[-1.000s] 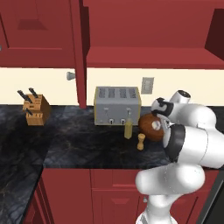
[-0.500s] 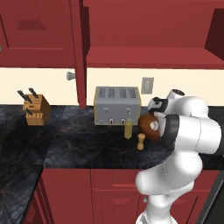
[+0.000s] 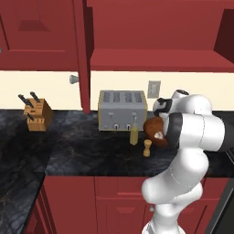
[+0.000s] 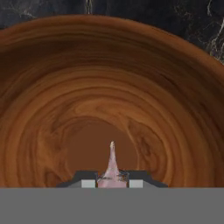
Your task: Retrieve the bottle and the shaker from the cabinet and place them next to the mixing bowl on the counter. Then add garlic from the fridge to the mixing bowl.
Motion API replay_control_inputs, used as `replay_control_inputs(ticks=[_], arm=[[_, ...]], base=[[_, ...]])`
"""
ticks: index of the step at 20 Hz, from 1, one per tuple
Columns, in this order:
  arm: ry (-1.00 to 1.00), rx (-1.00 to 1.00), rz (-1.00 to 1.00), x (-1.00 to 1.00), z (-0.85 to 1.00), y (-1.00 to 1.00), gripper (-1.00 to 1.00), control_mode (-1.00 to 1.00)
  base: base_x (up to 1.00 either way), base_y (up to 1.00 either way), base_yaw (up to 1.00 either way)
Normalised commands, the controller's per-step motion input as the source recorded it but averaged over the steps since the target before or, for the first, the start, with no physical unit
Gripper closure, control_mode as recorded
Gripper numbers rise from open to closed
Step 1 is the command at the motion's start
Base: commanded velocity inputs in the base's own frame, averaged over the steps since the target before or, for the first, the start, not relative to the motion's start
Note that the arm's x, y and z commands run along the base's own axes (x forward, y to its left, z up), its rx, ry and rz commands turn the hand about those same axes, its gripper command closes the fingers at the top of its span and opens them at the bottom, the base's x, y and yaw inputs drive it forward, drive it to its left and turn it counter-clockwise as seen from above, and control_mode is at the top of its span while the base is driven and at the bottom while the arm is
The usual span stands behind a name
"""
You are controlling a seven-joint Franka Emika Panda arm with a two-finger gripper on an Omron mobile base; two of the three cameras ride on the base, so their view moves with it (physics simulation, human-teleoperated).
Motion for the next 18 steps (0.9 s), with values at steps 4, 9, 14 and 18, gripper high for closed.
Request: replay_control_inputs(ticks=[4,9,14,18], arm=[[0.00,0.00,-0.01,0.00,0.00,0.00,-1.00,-1.00],[-0.06,0.00,-0.04,-0.15,0.00,0.00,-1.00,-1.00],[-0.34,0.00,-0.02,-0.53,0.09,0.00,-1.00,-1.00],[-0.30,-0.03,0.00,-0.61,0.40,0.00,-1.00,-1.00]], base=[[0.00,0.00,0.00],[0.00,0.00,0.00],[0.00,0.00,0.00],[0.00,0.00,0.00]])
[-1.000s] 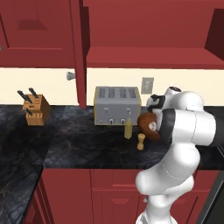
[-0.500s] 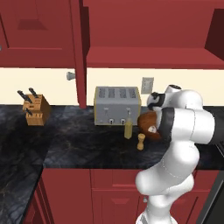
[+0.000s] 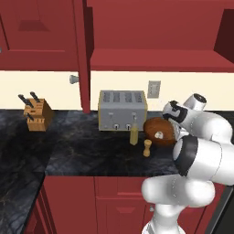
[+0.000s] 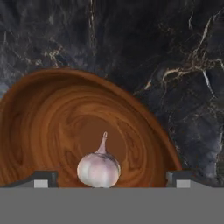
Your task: Retrieve the bottle and the shaker from the cabinet and place them next to the mixing bowl on the counter. Then add garlic from the fridge to the mixing bowl.
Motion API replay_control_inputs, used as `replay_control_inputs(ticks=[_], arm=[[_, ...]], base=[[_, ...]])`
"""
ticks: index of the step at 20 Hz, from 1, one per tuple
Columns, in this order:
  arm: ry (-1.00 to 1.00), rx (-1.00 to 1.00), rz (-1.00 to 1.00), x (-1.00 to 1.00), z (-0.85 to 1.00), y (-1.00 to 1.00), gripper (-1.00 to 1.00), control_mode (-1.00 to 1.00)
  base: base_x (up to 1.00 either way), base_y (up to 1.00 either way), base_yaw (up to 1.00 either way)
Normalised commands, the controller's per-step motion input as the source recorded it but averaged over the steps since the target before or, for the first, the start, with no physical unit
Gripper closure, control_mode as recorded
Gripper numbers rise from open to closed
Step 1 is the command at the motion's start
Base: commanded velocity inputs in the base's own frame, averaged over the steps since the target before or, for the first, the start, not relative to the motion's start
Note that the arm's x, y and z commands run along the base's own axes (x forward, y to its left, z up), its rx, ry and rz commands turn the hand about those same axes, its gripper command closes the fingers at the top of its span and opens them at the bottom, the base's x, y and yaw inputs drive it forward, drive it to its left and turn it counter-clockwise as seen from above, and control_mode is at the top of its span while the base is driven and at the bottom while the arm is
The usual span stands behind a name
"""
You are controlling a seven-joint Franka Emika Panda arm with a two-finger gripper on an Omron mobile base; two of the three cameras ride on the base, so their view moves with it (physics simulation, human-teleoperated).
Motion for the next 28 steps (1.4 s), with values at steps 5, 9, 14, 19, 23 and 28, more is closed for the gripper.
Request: replay_control_inputs(ticks=[5,9,14,19,23,28], arm=[[-0.15,-0.12,0.00,-0.73,0.59,0.04,-1.00,-1.00],[-0.03,-0.22,0.01,-0.79,0.77,0.21,-1.00,-1.00],[0.00,-0.25,0.06,-0.85,0.70,0.29,-1.00,-1.00],[0.00,-0.25,0.16,-0.94,0.62,0.35,-1.00,-1.00],[0.00,-0.25,0.27,-1.00,0.49,0.39,-1.00,-1.00],[-0.09,-0.18,0.33,-1.00,0.40,0.24,-1.00,-1.00]], base=[[0.00,0.00,0.00],[0.00,0.00,0.00],[0.00,0.00,0.00],[0.00,0.00,0.00],[0.00,0.00,0.00],[0.00,0.00,0.00]])
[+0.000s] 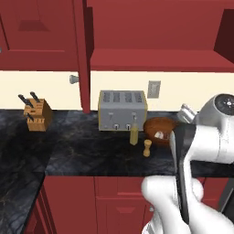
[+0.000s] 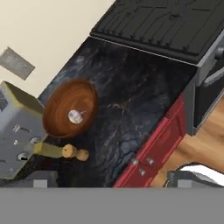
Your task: Retrieve the bottle and the shaker from the cabinet and place them next to the mixing bowl on the counter. Then add garlic from the fridge to the mixing bowl.
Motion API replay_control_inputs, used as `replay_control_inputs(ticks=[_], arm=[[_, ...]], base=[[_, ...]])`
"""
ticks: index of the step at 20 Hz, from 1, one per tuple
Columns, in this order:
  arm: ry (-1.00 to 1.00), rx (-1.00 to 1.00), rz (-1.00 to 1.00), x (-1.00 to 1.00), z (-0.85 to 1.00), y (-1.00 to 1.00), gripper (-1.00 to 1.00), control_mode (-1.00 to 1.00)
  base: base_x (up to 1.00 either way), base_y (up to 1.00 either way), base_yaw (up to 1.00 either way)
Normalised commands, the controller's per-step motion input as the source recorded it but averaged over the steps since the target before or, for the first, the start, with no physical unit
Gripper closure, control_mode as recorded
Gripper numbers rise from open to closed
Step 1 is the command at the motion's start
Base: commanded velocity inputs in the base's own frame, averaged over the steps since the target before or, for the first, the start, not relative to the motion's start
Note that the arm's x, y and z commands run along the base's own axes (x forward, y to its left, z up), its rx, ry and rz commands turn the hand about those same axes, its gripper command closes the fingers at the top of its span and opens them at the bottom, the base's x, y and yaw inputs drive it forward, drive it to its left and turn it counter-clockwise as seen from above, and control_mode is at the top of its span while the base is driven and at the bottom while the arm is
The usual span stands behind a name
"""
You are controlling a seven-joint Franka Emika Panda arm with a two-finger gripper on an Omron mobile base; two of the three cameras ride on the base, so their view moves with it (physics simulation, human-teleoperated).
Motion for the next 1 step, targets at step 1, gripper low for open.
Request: replay_control_inputs(ticks=[1], arm=[[-0.11,-0.17,0.37,-1.00,0.41,0.24,-1.00,-1.00]], base=[[0.00,0.00,0.00]])
